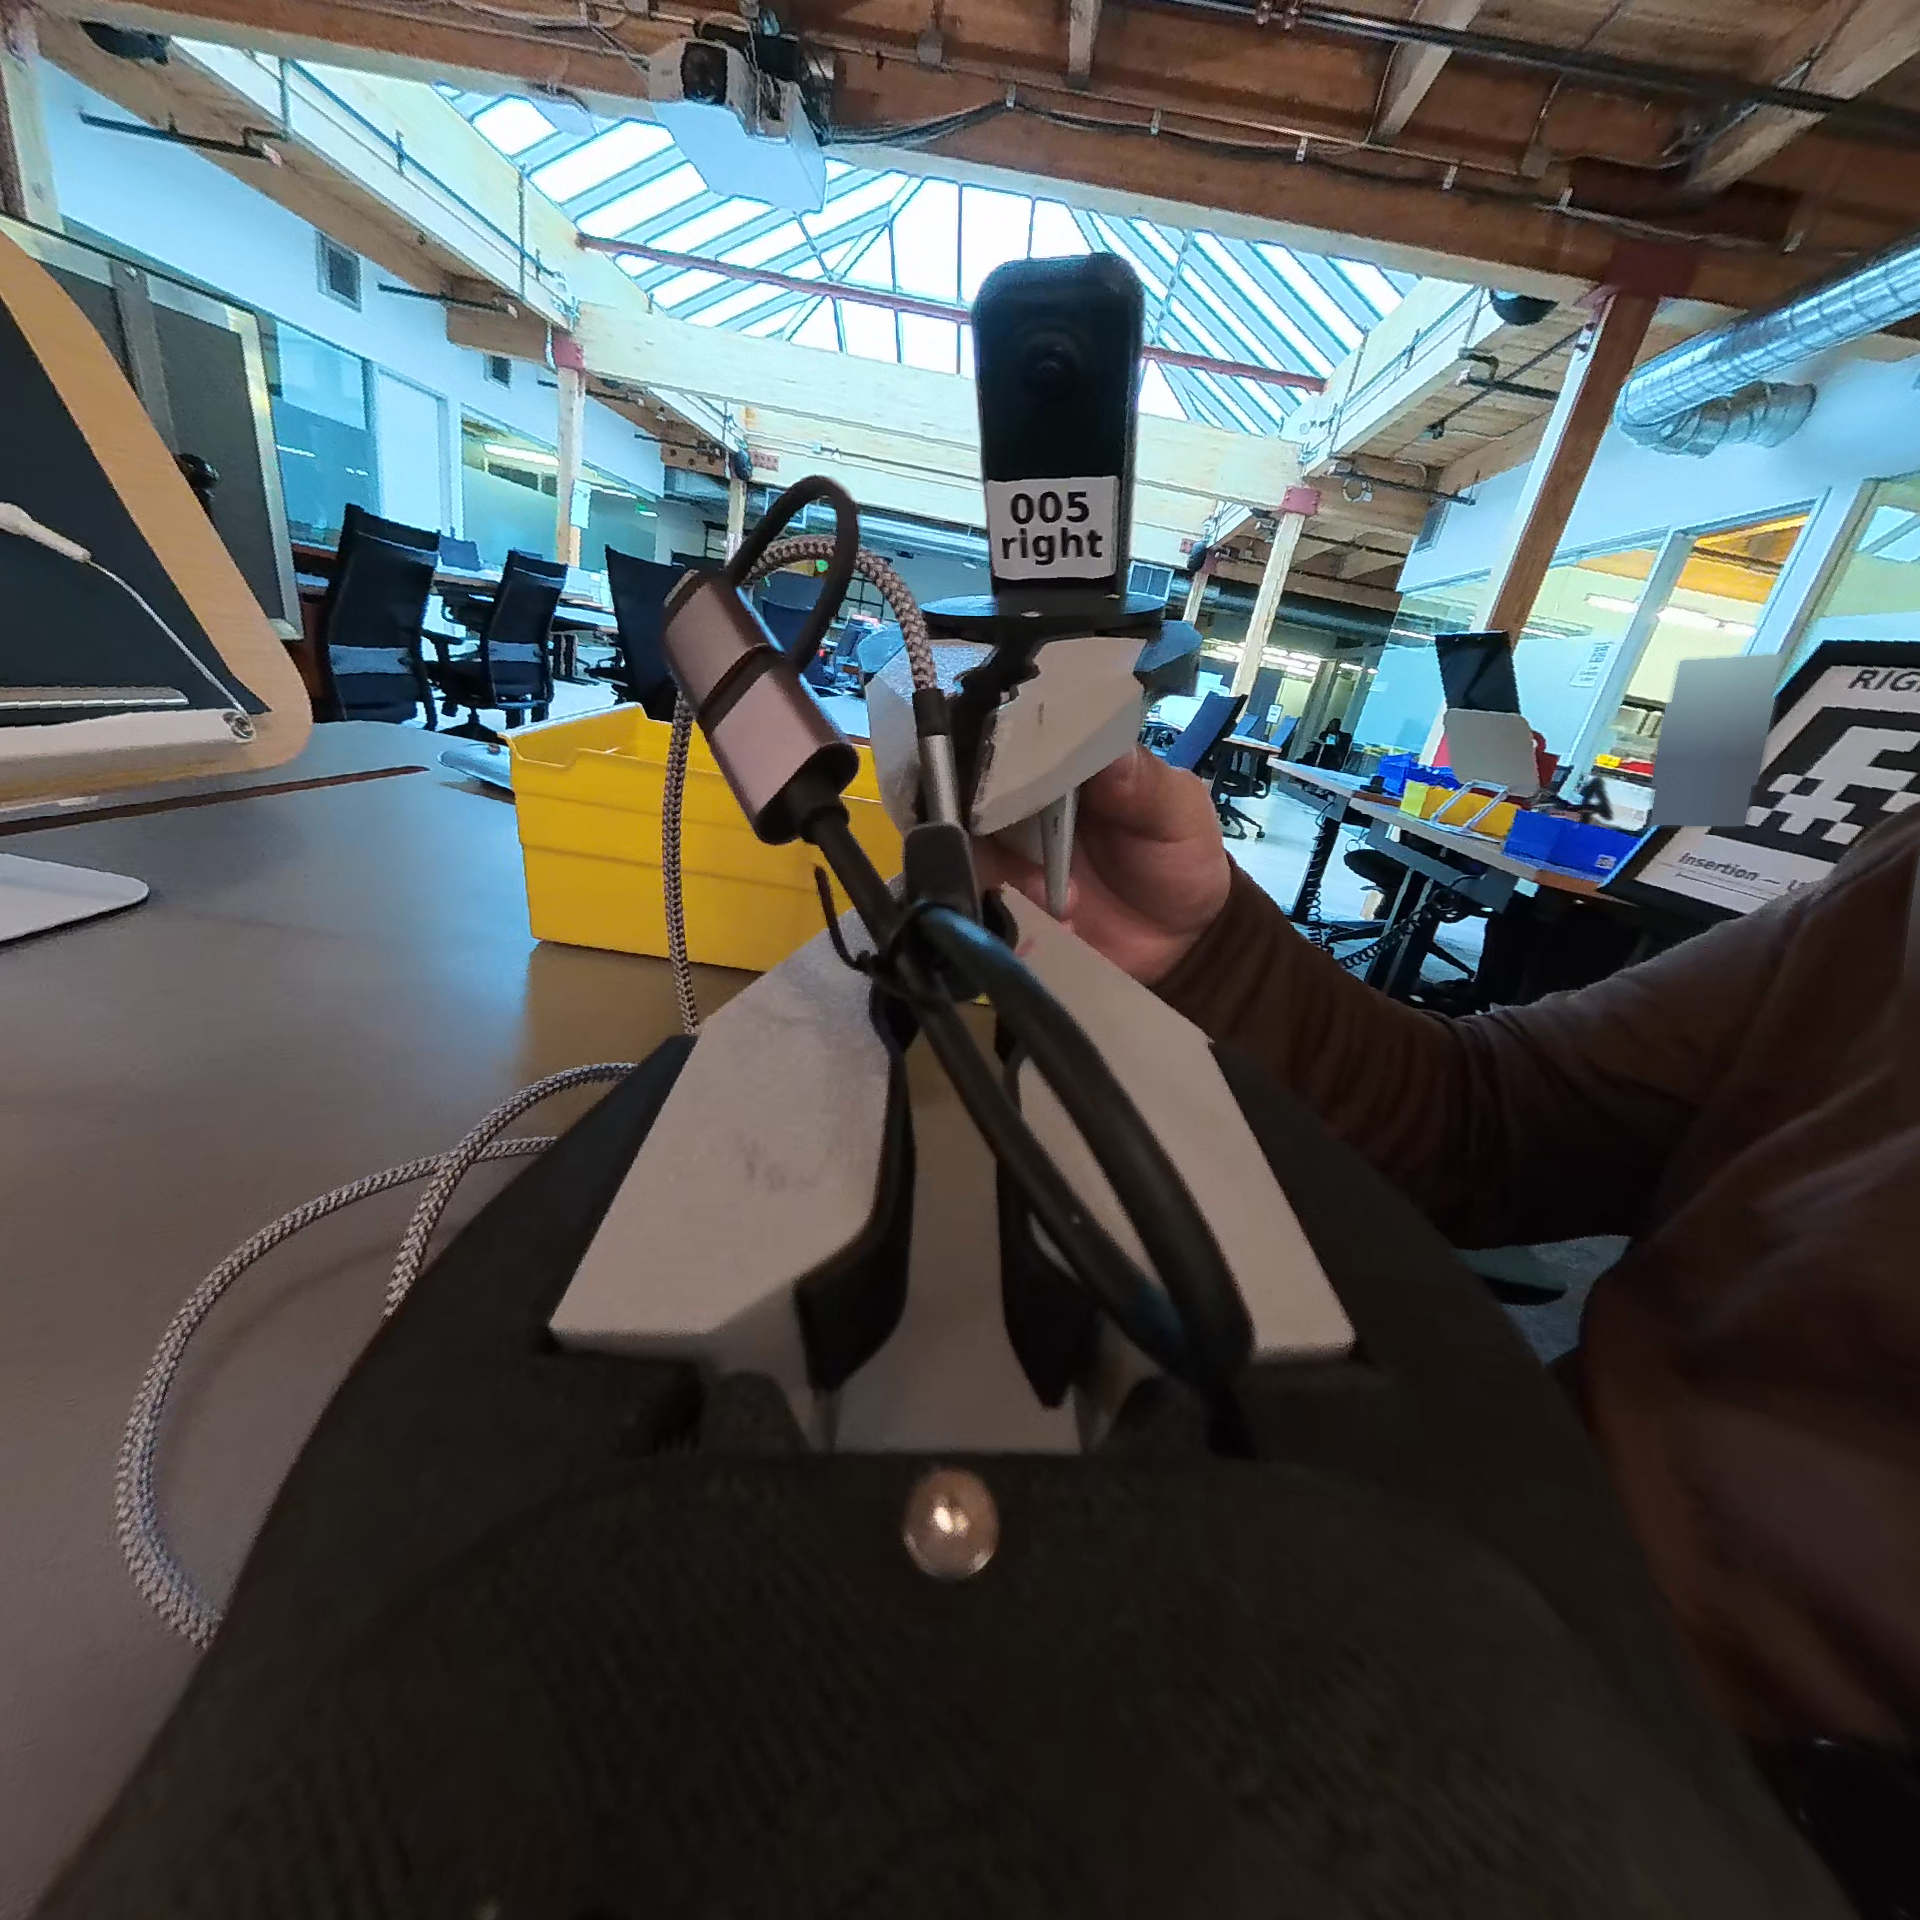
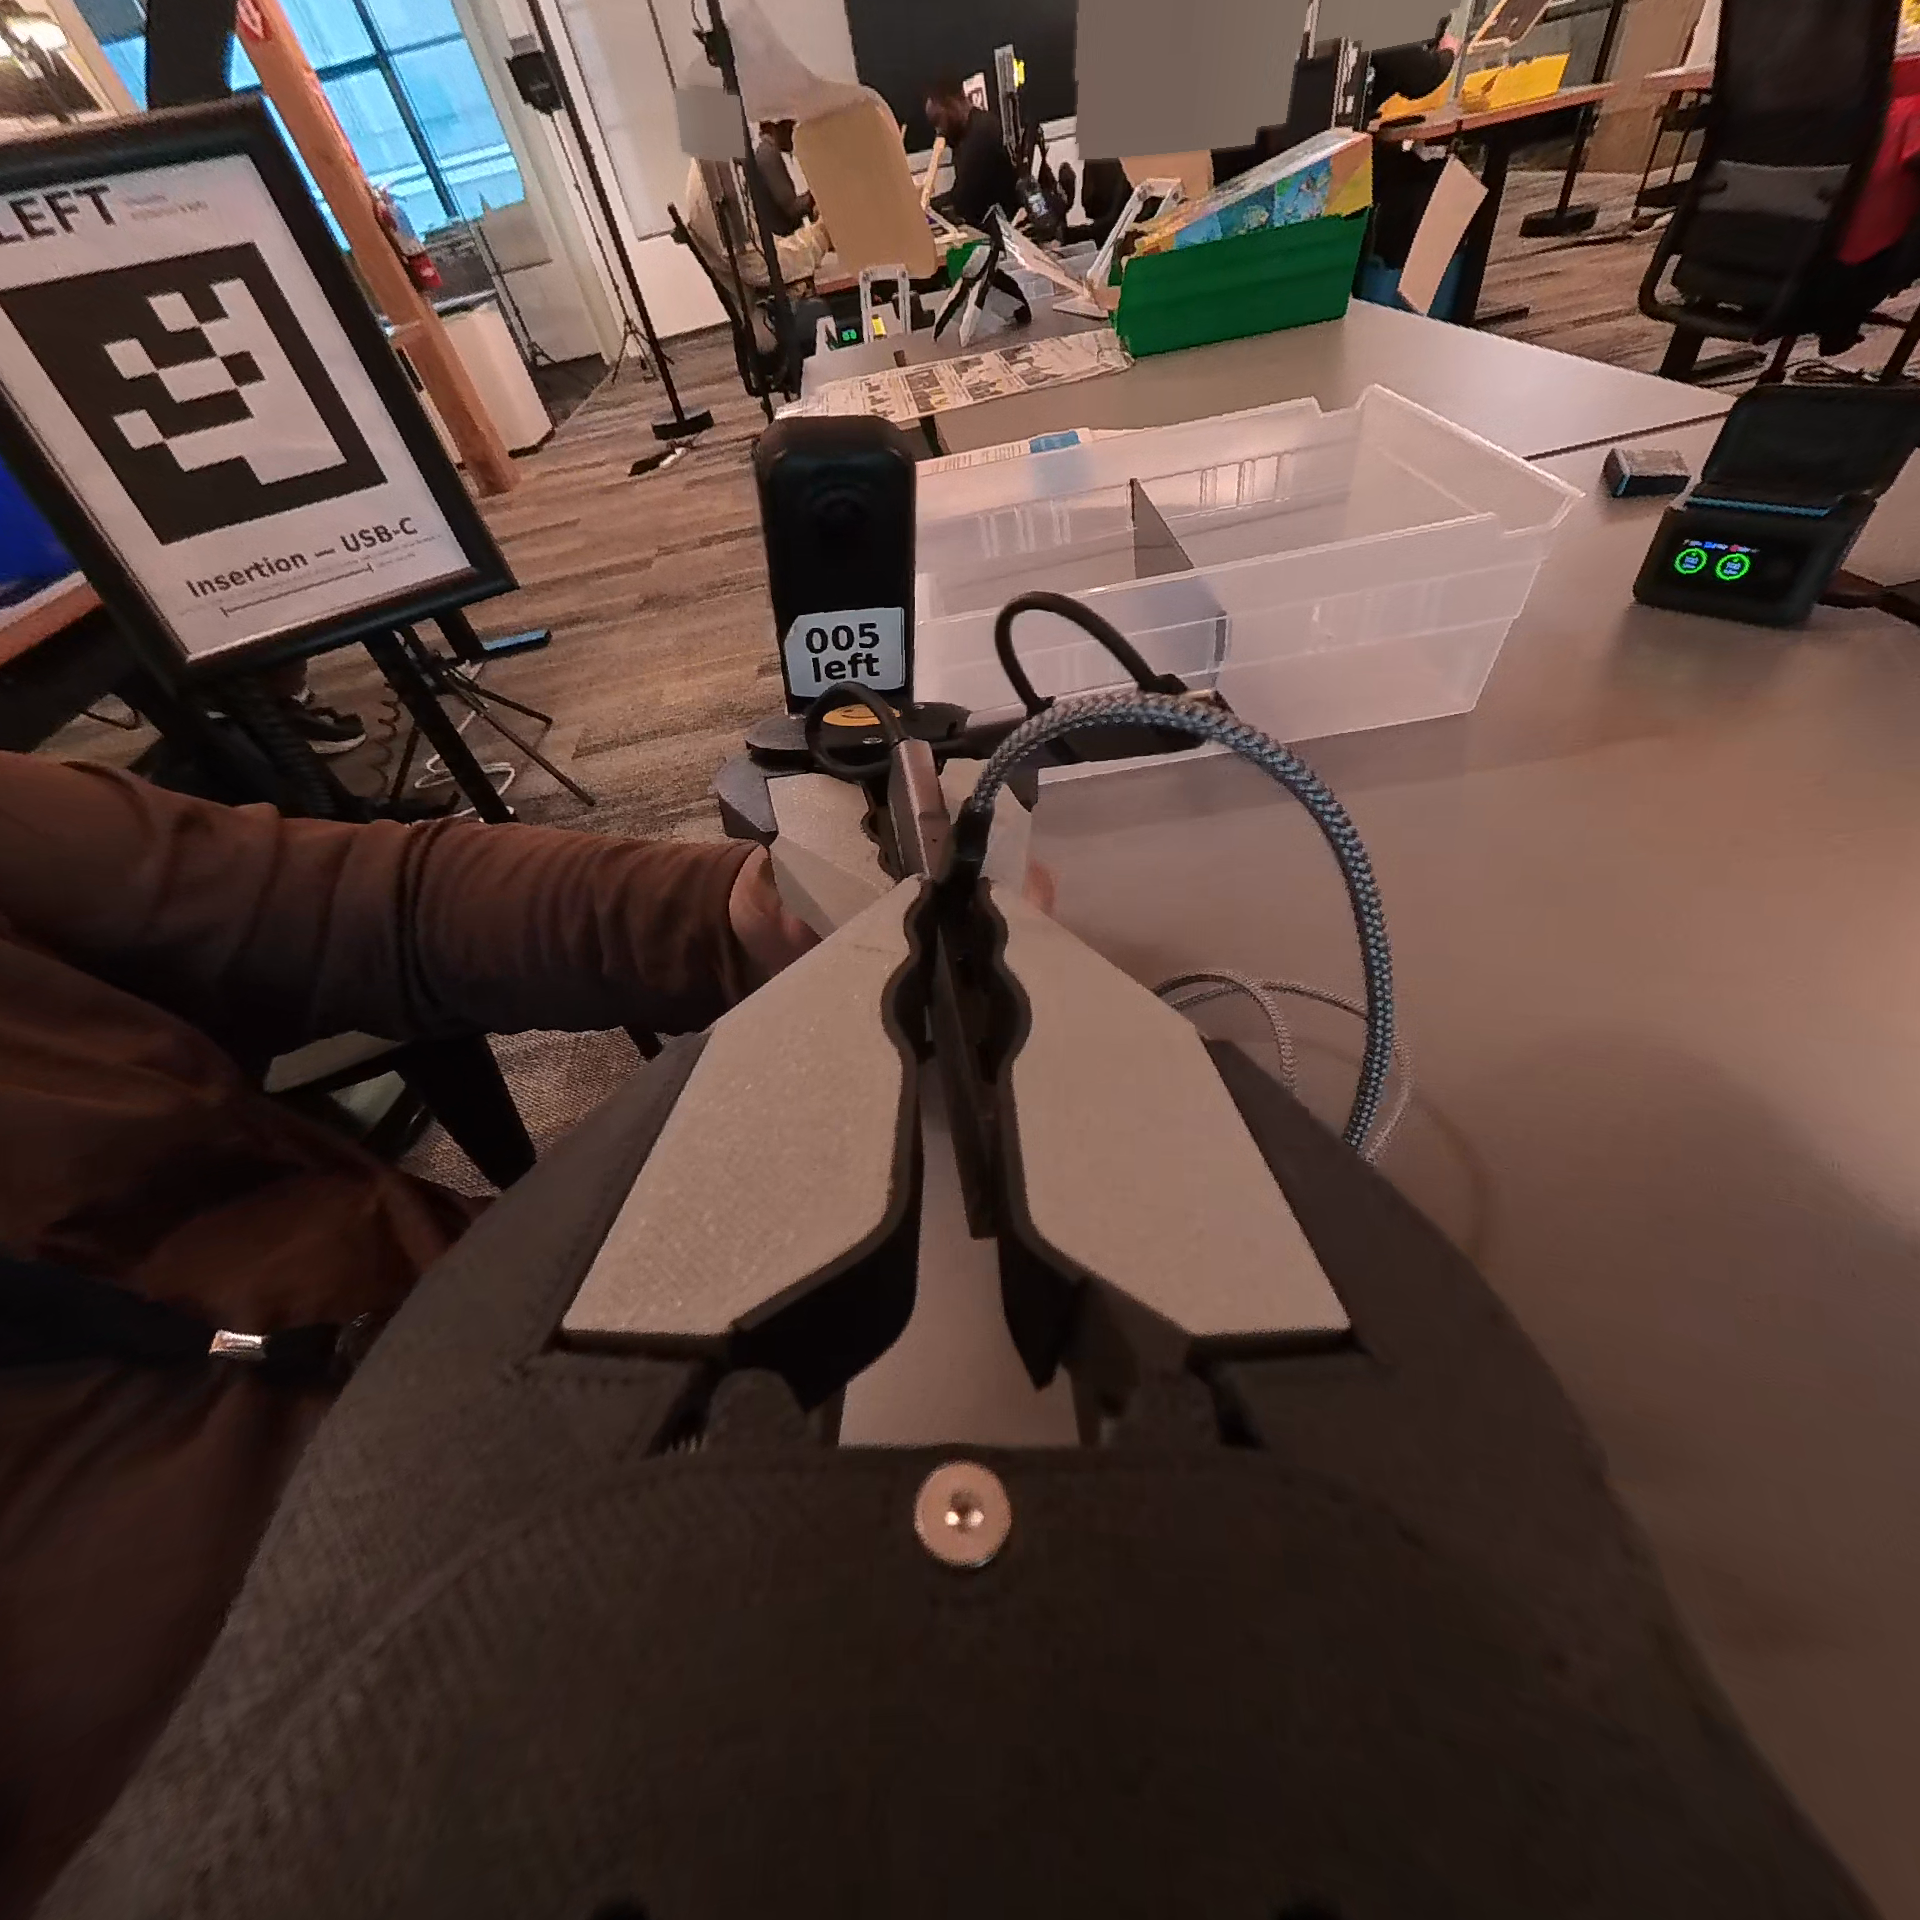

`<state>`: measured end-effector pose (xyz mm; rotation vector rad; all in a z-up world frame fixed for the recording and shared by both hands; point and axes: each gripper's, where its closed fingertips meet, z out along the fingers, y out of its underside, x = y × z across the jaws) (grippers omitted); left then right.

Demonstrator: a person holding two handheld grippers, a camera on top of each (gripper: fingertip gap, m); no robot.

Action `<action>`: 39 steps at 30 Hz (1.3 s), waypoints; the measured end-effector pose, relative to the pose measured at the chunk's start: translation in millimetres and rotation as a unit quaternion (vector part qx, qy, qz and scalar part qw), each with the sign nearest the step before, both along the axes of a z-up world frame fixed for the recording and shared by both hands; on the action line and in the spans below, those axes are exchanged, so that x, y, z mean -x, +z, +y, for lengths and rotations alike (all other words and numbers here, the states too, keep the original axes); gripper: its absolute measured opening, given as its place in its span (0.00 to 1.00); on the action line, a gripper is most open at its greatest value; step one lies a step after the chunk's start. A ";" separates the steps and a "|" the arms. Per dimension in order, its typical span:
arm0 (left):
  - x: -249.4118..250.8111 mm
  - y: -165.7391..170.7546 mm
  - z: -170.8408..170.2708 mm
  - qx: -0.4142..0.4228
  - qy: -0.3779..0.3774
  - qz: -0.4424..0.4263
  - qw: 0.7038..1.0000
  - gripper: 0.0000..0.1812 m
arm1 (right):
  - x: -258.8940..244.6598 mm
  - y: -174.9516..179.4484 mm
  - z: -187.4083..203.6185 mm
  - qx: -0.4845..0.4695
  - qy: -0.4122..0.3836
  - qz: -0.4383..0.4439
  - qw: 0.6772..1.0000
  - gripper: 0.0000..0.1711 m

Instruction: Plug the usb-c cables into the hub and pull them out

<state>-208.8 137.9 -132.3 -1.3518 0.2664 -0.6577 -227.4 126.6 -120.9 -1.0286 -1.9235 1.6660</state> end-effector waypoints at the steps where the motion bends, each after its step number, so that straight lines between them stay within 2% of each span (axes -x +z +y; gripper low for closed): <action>1: 0.6 0.2 0.1 0.001 0.000 -0.004 1.000 0.04 | 0.9 0.1 0.2 0.000 -0.002 0.002 1.000 0.02; 12: 1.0 2.4 -1.6 -0.002 -0.008 -0.014 1.000 0.04 | 5.4 0.8 -7.2 0.029 0.015 0.023 0.999 0.05; 23: 2.8 4.7 -2.3 -0.013 0.002 -0.007 1.000 0.05 | -0.5 9.0 2.0 0.034 0.011 0.035 0.999 0.00; 32: 3.5 4.0 -1.1 -0.010 0.002 -0.011 1.000 0.04 | 1.7 3.6 1.4 0.023 0.008 0.025 0.999 0.06; 39: 1.3 2.1 -0.5 -0.006 0.002 -0.002 1.000 0.04 | 2.5 1.9 -3.2 0.019 0.010 0.026 0.999 0.03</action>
